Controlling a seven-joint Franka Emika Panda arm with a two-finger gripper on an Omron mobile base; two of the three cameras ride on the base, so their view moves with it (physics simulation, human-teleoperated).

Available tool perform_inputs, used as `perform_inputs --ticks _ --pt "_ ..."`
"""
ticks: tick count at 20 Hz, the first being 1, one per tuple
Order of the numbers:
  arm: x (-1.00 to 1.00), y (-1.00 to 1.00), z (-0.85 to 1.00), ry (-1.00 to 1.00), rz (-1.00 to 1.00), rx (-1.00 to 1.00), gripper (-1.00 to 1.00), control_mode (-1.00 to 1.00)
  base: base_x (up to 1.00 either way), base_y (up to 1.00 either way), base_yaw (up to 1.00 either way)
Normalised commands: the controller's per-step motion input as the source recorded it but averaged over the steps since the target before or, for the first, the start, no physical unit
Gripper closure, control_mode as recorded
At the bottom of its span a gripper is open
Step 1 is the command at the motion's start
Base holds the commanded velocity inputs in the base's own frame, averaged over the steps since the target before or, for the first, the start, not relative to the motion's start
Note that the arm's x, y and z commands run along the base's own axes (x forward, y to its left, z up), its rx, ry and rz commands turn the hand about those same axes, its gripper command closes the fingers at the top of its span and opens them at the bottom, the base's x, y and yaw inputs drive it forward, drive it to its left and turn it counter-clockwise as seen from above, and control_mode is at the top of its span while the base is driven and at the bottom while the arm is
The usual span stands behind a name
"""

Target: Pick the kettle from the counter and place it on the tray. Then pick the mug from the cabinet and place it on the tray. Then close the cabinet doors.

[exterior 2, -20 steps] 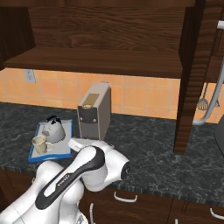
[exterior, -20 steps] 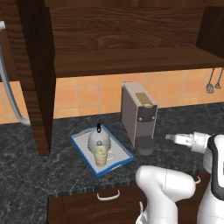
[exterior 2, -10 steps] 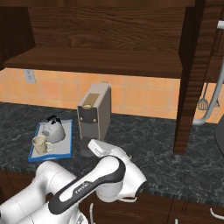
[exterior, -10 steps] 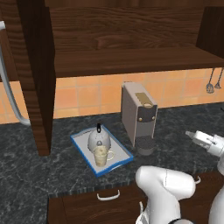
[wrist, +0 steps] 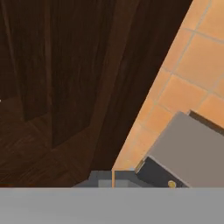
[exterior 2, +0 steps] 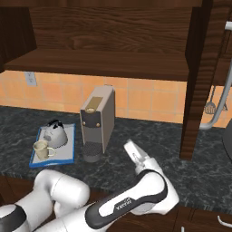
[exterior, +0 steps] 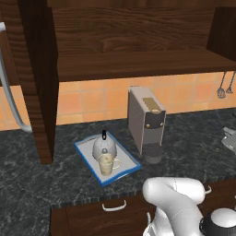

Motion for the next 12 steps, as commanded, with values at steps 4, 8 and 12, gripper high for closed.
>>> perform_inputs --ticks 4,8,12 --pt "0.00 -0.77 0.30 -0.14 -0.01 0.32 1.00 -1.00 0.00 0.00 0.00" --pt "0.00 -0.71 0.30 -0.04 -0.03 0.45 1.00 -1.00 0.00 0.00 0.00" --pt "-0.05 -0.11 0.02 -0.01 0.00 0.07 1.00 -1.00 0.00 0.00 0.00"
